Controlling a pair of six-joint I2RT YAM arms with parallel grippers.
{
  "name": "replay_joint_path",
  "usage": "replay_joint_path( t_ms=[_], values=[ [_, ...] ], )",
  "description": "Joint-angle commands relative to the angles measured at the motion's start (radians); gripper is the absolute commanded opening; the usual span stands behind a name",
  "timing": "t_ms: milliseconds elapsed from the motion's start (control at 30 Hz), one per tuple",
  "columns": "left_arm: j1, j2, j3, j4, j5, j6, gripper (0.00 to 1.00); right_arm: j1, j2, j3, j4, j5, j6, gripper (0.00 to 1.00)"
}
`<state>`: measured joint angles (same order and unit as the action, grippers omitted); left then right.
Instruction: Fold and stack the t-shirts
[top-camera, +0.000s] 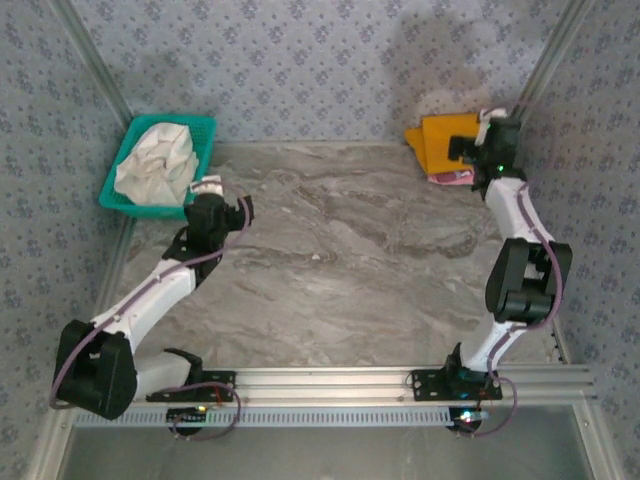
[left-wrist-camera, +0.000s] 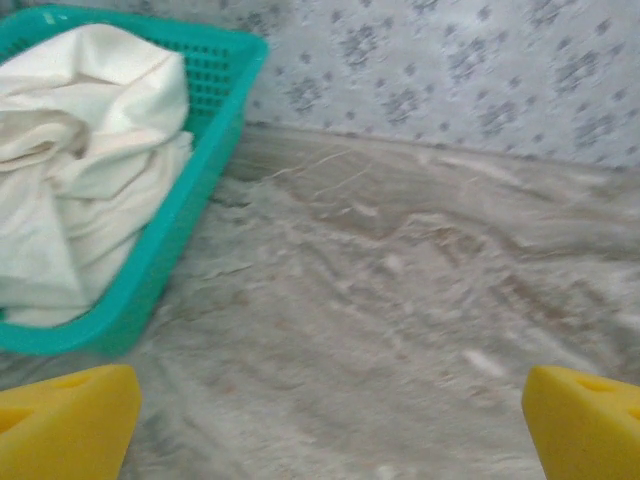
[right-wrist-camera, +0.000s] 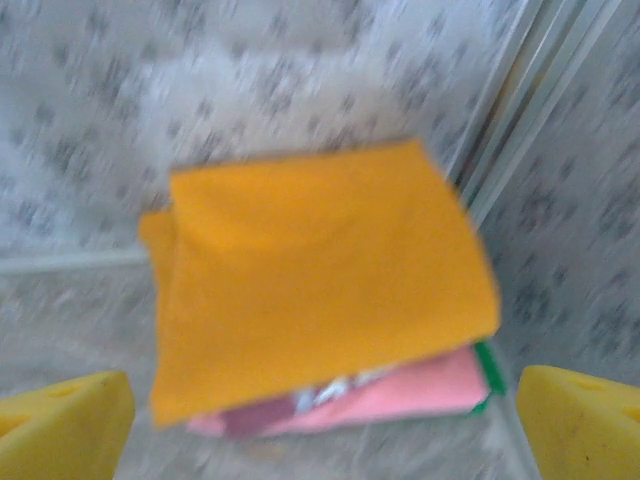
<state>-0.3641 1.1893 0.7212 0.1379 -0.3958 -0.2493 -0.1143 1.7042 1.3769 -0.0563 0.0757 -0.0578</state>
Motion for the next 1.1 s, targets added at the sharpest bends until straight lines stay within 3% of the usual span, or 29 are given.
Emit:
replay_joint_path(
  t_ms=[0,200,333,367,600,633,700,933,1000,1067],
  values=[
    [0.020,-0.063,-0.146,0.256,-0.100,0.180,0.98,0.098,-0.106,-0.168,0.055,0.053,0.060,1.00],
    [0.141,0.025,-0.222,0.368,-0.065,0.266,0.98,0.214,-0.287,-0.594,0.252,0.314,0.114,1.00],
    [0.282,0.060,-0.303,0.501,0.044,0.157,0.98,0.198,-0.355,-0.776,0.361,0.329,0.111,1.00],
    [0.303,0.048,-0.288,0.449,0.074,0.142,0.98,0.192,-0.344,-0.793,0.369,0.336,0.108,1.00],
    [0.354,0.053,-0.393,0.556,0.091,0.166,0.98,0.135,-0.272,-0.877,0.605,0.239,0.112,1.00],
    [0.358,0.059,-0.418,0.600,0.108,0.170,0.98,0.133,-0.267,-0.909,0.694,0.205,0.075,1.00],
    [0.364,0.087,-0.469,0.734,0.157,0.186,0.98,0.127,-0.241,-0.914,0.709,0.187,0.072,1.00],
    [0.374,0.286,-0.520,1.022,0.343,0.226,0.98,0.150,-0.185,-1.140,1.153,0.005,-0.035,1.00],
    [0.372,0.356,-0.516,1.091,0.383,0.242,0.98,0.154,-0.181,-1.104,1.094,0.010,-0.034,1.00],
    [0.373,0.329,-0.474,0.959,0.385,0.241,0.98,0.113,-0.175,-1.006,0.921,-0.036,0.008,1.00]
  ],
)
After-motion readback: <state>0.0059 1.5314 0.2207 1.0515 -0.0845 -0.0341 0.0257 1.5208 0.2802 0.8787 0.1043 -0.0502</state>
